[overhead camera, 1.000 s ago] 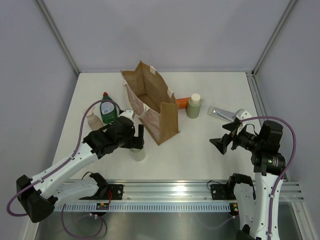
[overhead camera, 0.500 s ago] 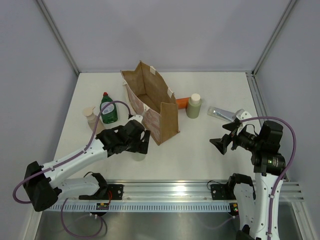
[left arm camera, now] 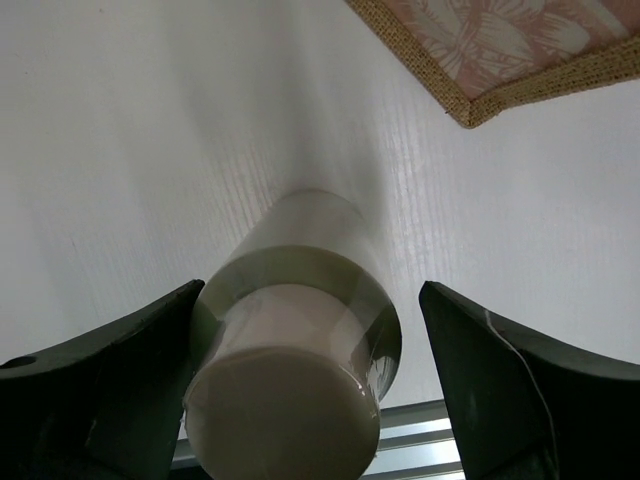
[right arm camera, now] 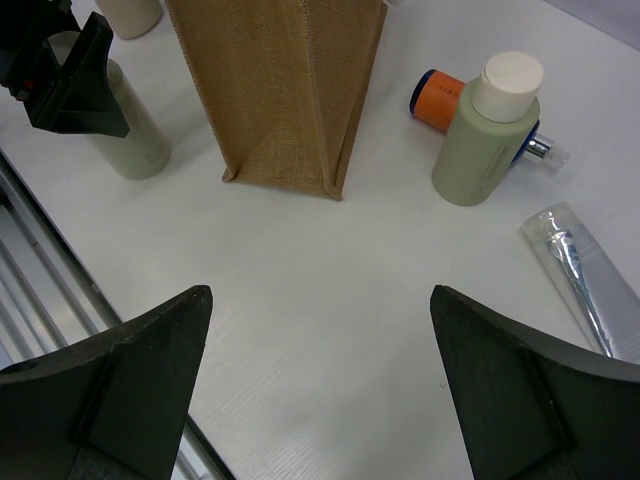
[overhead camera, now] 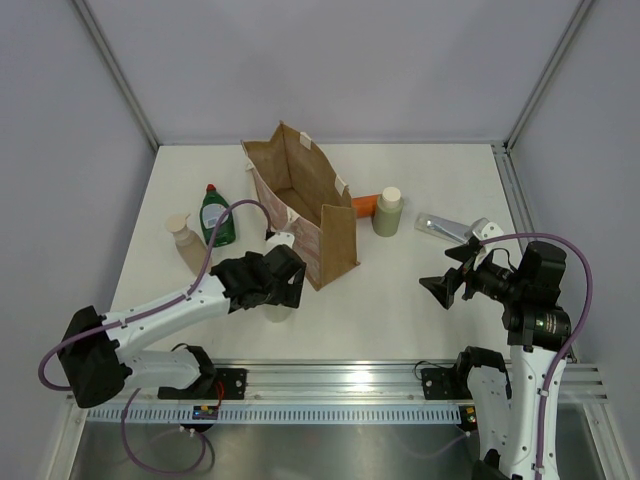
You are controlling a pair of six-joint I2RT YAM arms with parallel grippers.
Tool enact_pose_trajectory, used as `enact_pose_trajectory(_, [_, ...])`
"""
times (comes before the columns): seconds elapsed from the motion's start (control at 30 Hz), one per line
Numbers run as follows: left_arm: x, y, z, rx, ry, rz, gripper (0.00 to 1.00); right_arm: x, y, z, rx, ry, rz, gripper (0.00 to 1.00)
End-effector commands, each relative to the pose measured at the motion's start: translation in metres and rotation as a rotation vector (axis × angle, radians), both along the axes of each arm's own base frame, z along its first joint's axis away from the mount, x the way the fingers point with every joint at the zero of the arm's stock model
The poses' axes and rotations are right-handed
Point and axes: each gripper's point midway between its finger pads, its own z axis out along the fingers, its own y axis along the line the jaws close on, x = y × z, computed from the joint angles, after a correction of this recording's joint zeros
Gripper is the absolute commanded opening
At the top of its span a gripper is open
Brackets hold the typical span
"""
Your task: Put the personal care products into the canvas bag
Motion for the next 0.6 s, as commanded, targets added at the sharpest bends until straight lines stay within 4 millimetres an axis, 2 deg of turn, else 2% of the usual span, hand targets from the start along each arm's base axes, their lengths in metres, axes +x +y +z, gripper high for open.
enact_pose_trajectory(0.0, [0.014,-0.002,0.011,0.001,-0.070,0.055,0.89,0.001,-0.002,0.002,-0.015,-0.027,-0.003,1.00])
enact_pose_trajectory(0.1, [0.013,0.000,0.011,0.012,-0.073,0.059,0.86,0.001,-0.002,0.002,-0.014,-0.024,-0.003,1.00])
enact_pose_trajectory(0.2, [0.013,0.004,0.010,0.027,-0.073,0.065,0.77,0.002,-0.002,0.002,-0.016,-0.027,-0.006,0.99])
enact_pose_trajectory(0.33, [0.012,0.002,0.014,0.017,-0.069,0.056,0.51,0.001,-0.002,0.002,-0.017,-0.030,-0.006,1.00])
enact_pose_trajectory(0.47, [0.011,0.000,0.023,0.006,-0.066,0.043,0.18,0.001,-0.003,0.001,-0.017,-0.028,-0.008,1.00])
enact_pose_trajectory(0.57, [0.010,-0.006,0.032,-0.031,-0.067,0.024,0.11,0.000,-0.003,0.002,-0.019,-0.034,-0.010,1.00])
